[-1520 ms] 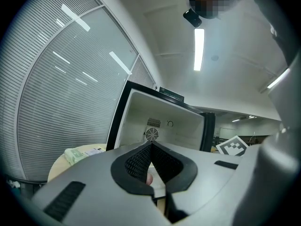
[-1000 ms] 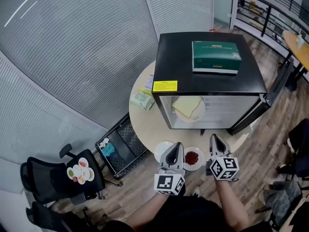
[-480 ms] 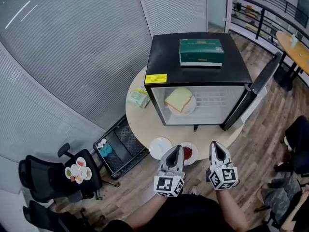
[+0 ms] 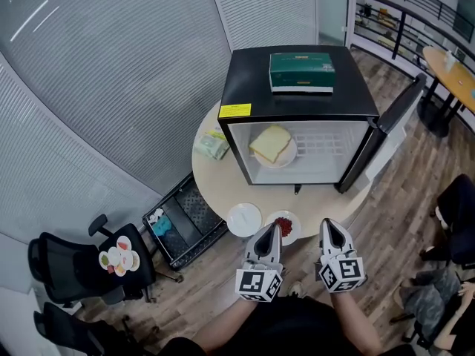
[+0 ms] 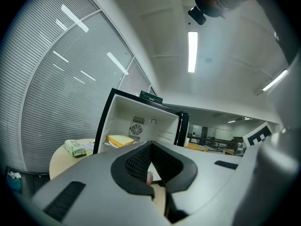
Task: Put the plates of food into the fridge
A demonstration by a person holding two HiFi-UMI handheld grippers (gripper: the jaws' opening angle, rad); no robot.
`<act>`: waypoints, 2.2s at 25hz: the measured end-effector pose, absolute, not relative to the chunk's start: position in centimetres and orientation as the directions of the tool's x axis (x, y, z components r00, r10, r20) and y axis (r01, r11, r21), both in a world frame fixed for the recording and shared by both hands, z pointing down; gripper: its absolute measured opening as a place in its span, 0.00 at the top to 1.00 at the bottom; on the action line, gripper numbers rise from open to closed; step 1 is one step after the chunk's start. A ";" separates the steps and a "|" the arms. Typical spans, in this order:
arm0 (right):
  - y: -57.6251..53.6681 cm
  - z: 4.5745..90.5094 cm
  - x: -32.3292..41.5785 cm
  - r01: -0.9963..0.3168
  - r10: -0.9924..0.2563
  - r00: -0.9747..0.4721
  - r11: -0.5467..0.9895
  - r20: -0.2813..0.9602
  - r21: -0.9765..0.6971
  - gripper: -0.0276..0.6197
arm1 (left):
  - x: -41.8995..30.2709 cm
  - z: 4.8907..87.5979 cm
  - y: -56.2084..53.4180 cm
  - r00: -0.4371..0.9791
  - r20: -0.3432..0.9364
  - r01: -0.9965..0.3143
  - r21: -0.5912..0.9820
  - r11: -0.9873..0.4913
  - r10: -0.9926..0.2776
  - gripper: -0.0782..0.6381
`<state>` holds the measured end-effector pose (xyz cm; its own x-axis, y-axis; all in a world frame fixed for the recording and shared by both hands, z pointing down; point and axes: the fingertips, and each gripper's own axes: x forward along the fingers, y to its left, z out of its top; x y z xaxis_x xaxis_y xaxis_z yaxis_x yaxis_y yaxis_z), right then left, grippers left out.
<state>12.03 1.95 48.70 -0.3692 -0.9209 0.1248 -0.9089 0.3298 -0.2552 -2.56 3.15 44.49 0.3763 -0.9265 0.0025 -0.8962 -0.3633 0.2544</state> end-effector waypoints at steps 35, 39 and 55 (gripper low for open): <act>4.2 62.9 10.0 -0.683 -0.911 -0.322 0.036 0.257 -0.729 0.95 | -7.2 46.8 3.4 0.377 0.053 -0.900 0.257 -0.353 -0.925 0.88; 4.4 68.4 9.1 -0.575 -0.888 -0.337 -0.069 0.313 -0.815 0.94 | -7.7 48.0 1.9 0.400 0.066 -0.891 0.262 -0.371 -0.914 0.89; 5.4 79.8 4.6 -0.320 -0.830 -0.410 -0.259 0.379 -0.911 0.76 | -7.5 52.7 -0.1 0.420 0.118 -0.881 0.290 -0.373 -0.900 0.88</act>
<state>4.64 5.45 79.78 -0.4096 -0.8296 0.3795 -0.3201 -0.2588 -0.9113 -7.45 -0.09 52.75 0.4198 -0.8999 0.1183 -0.8813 -0.3730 0.2901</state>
